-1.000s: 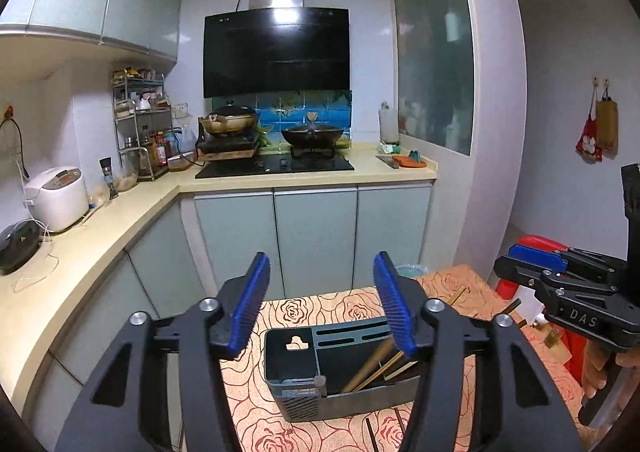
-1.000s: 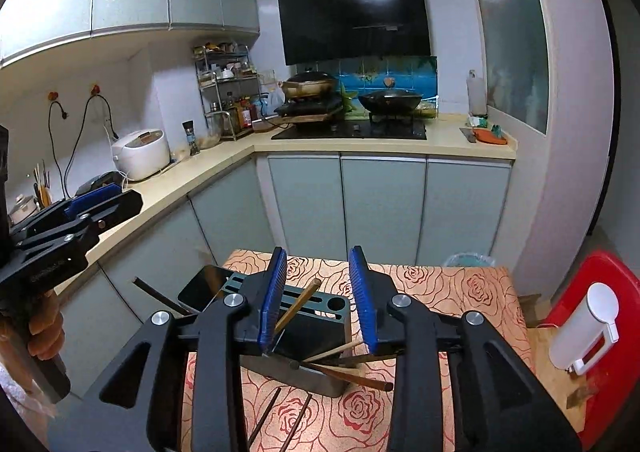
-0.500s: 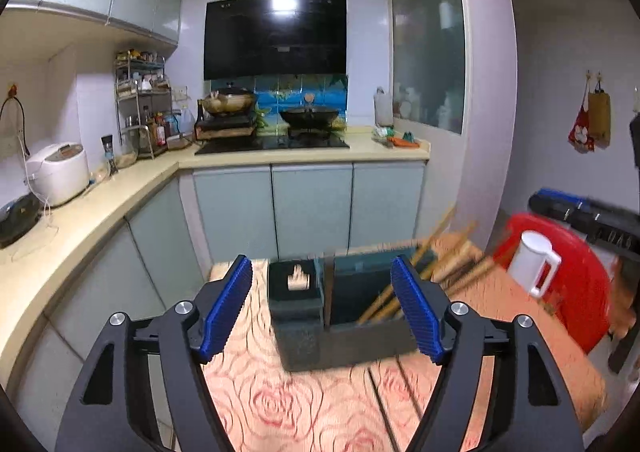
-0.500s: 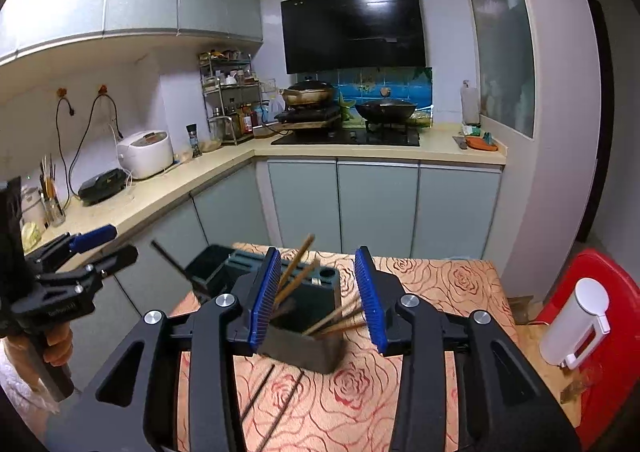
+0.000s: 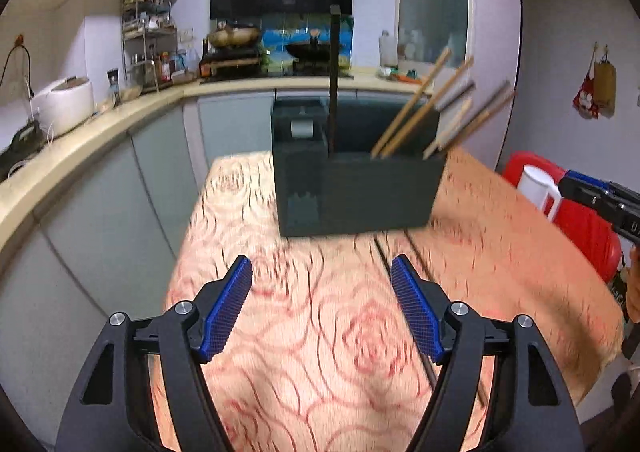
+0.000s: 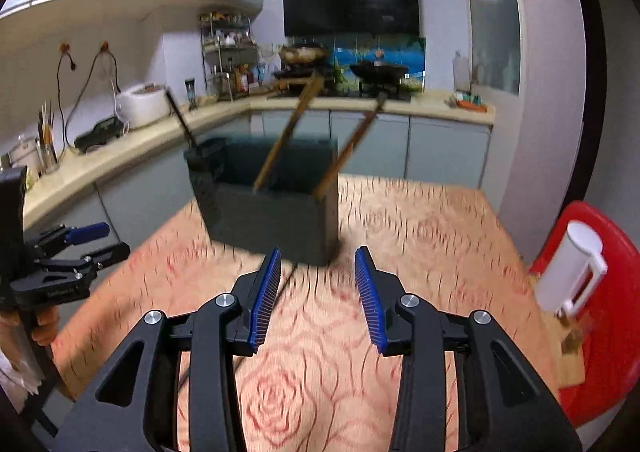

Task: Organize utensils
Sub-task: 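Move both open tools back down to the last two chopsticks on the table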

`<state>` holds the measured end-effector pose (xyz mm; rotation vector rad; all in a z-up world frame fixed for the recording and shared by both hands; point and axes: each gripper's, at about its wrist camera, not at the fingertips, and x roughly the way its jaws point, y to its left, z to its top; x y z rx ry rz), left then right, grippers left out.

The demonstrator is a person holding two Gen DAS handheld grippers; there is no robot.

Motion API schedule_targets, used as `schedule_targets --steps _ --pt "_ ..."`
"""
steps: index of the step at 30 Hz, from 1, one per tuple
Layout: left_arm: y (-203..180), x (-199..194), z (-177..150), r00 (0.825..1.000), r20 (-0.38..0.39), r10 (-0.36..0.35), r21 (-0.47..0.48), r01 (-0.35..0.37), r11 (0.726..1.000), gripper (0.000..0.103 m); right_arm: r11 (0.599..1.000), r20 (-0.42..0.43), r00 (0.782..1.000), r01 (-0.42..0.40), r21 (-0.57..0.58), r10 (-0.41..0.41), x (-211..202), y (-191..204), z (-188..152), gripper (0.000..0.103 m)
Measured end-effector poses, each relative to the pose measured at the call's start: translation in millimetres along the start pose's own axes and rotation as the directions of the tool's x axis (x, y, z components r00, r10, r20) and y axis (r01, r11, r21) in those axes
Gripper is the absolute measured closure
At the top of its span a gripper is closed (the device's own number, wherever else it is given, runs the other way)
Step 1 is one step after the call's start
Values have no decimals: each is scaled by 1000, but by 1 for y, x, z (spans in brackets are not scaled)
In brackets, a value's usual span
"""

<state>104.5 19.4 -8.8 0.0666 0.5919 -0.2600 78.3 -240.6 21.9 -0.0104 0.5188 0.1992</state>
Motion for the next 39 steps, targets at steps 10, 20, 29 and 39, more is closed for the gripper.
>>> schedule_targets --steps 10,20,29,39 --pt "-32 -2 -57 995 -83 -49 58 54 997 33 999 -105 994 -1 40 5 15 6 -58 65" --pt "-69 11 -97 977 -187 -100 126 125 984 33 998 -147 989 -7 57 16 18 9 -83 65" --pt "-66 19 -102 971 -221 -91 132 122 984 53 997 -194 978 -75 15 76 19 35 -101 65" --pt "-59 15 -104 972 -212 -101 113 127 986 65 980 -237 958 -184 -69 163 18 77 -122 65"
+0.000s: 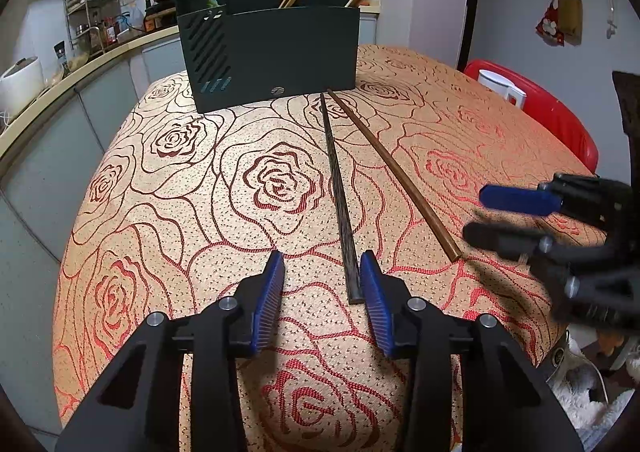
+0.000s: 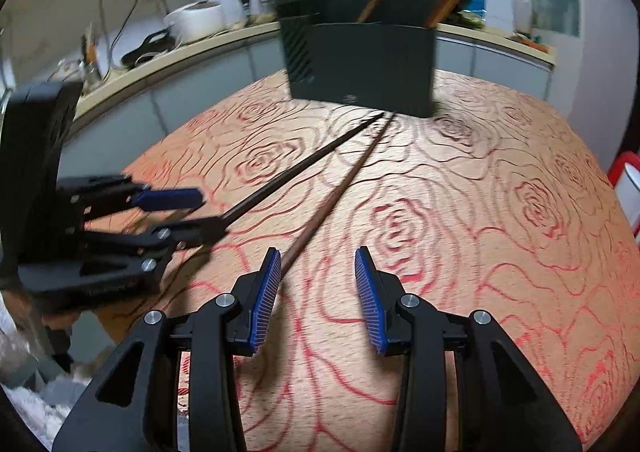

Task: Organize utensils
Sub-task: 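Move both open tools back down to the last two chopsticks on the table, then grasp a dark chopstick with the left tool while the right tool grasps a brown one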

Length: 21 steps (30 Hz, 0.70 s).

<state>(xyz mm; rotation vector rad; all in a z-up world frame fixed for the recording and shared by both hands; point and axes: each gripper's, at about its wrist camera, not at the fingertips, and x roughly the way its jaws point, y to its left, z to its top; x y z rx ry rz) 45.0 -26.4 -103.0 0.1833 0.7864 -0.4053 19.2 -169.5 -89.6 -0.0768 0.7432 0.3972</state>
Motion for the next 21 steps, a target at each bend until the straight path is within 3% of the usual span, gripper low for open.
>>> schedule_targets --steps 4,14,21 --pt "0 -1 -1 1000 2 -4 -2 4 1000 65 1000 -16 1000 2 -25 -2 6 11 -1 65" --pt "-2 -2 -2 1000 12 -15 -6 15 1000 65 995 -19 995 98 -5 -98 5 4 -5 67" --pt "-11 -1 -4 1000 31 0 18 -1 1000 67 993 6 993 118 18 -118 4 1 -9 75"
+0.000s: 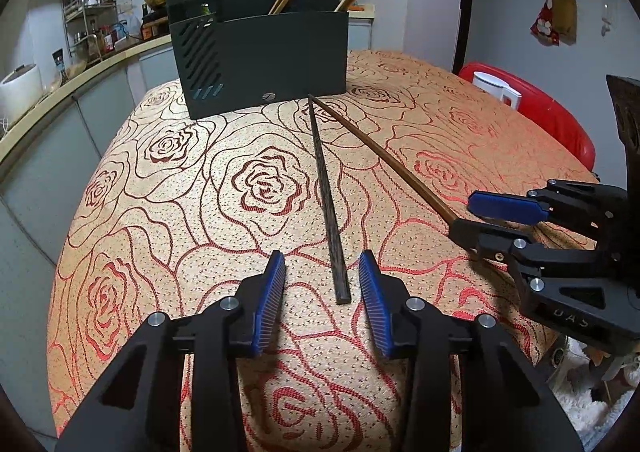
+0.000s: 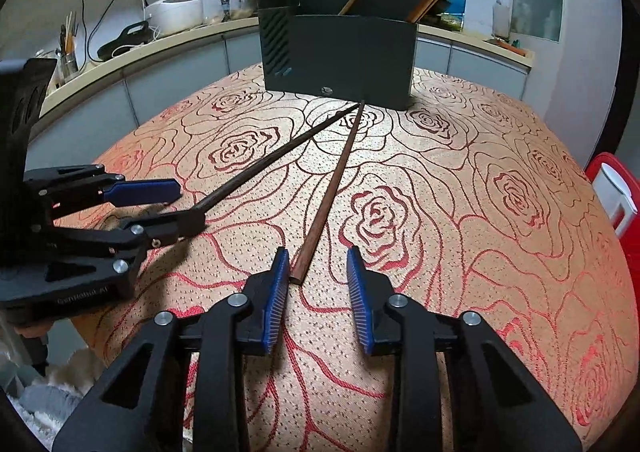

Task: Organize utensils
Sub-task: 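Grasp a dark chopstick with the left tool while the right tool grasps a brown one, then lift both held chopsticks and carry them over the black holder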

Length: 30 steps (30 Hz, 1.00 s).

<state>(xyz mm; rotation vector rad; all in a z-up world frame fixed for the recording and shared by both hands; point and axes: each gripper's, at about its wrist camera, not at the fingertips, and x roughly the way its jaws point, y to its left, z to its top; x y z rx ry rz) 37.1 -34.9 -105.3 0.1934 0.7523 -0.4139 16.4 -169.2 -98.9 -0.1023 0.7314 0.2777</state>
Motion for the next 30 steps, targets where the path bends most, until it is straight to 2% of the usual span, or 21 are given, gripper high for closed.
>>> schedule_targets --steps 6,9,23,30 --pt "-1 1 0 1000 21 7 -8 -7 1000 83 1000 33 999 -3 -14 3 3 6 0 82" --pt "-1 1 0 1000 27 5 -8 -5 1000 95 1000 43 999 1 -23 0 3 8 0 87" --pt "4 -2 4 999 35 32 -39 -31 999 96 998 12 1000 -23 60 22 0 -10 3 93" --pt "4 -7 7 998 43 53 -42 -51 998 96 996 38 999 -13 84 10 -13 -21 8 94"
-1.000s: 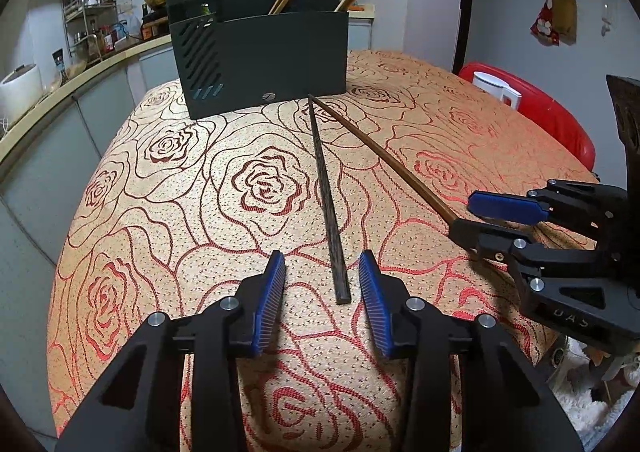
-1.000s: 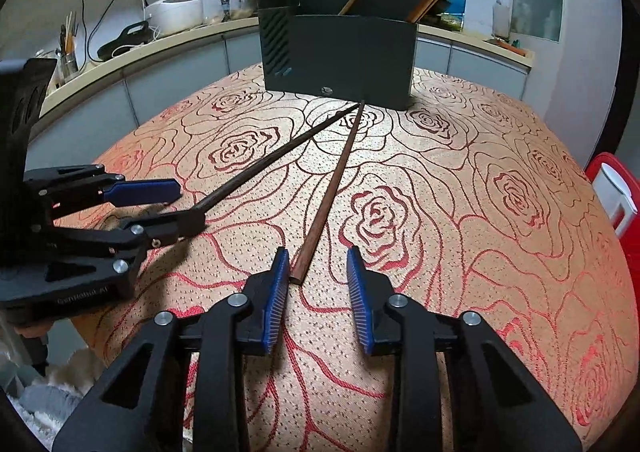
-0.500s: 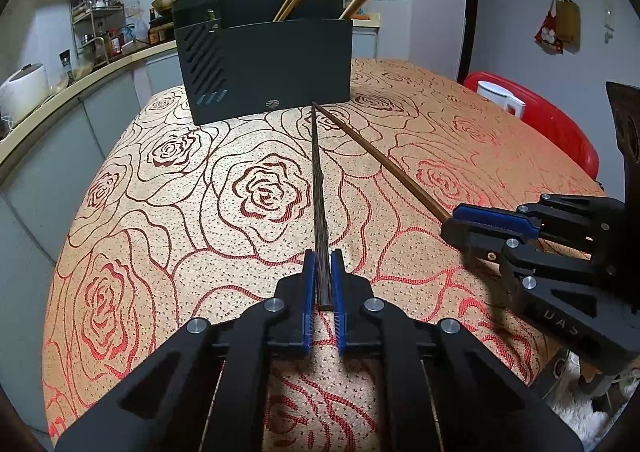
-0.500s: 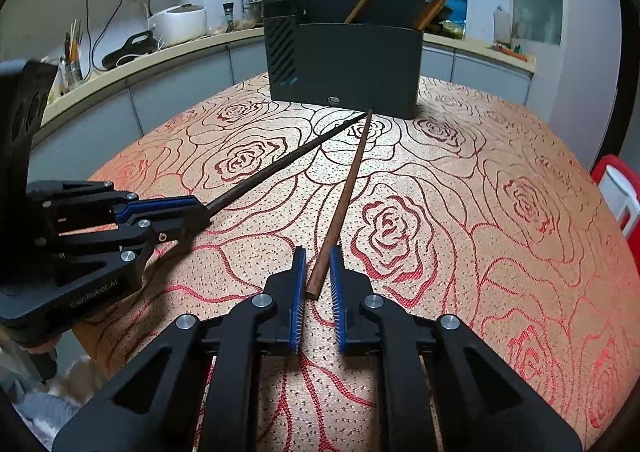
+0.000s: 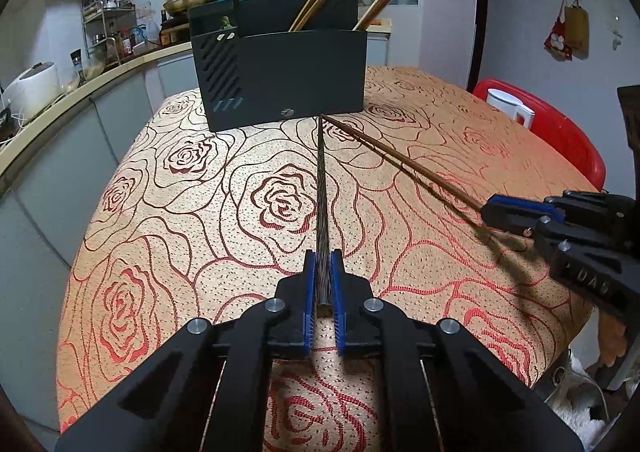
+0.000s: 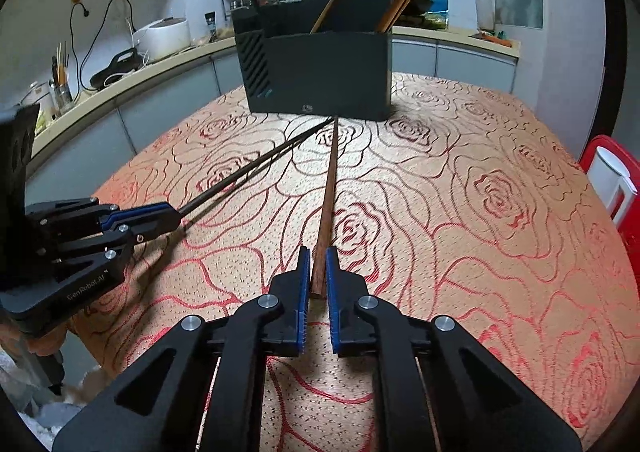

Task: Organize utensils
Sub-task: 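Lift both held chopsticks and carry them over the black holder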

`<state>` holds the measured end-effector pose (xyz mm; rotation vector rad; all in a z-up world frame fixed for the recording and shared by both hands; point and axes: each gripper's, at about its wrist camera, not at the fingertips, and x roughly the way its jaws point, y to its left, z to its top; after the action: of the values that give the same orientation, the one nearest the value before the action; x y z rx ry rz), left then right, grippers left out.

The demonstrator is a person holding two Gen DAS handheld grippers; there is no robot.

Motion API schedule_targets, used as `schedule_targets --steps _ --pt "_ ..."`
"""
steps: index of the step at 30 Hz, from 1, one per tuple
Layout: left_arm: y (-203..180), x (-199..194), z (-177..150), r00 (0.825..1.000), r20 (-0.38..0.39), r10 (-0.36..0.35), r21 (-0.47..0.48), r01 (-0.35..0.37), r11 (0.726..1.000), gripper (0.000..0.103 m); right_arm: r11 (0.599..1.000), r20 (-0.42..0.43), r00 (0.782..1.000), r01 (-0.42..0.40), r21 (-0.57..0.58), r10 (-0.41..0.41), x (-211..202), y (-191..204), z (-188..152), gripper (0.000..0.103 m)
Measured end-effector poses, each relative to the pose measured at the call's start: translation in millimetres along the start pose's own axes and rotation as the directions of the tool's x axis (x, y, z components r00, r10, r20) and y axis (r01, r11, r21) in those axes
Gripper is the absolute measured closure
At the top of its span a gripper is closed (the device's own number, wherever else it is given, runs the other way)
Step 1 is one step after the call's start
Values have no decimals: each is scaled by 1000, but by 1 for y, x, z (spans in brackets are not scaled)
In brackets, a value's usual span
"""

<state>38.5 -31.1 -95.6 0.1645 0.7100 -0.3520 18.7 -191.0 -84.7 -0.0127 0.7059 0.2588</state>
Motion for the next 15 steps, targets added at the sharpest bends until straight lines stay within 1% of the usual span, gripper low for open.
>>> schedule_targets --steps 6,12,15 --pt "1 -11 5 999 28 21 -5 -21 1000 96 1000 40 999 -3 4 3 -15 -4 8 95" --pt "6 -25 15 997 58 45 -28 -44 999 96 1000 98 995 -5 15 4 -35 -10 22 95" --pt "9 -36 24 994 85 62 -43 -59 997 96 1000 134 991 -7 22 4 -47 -14 31 96"
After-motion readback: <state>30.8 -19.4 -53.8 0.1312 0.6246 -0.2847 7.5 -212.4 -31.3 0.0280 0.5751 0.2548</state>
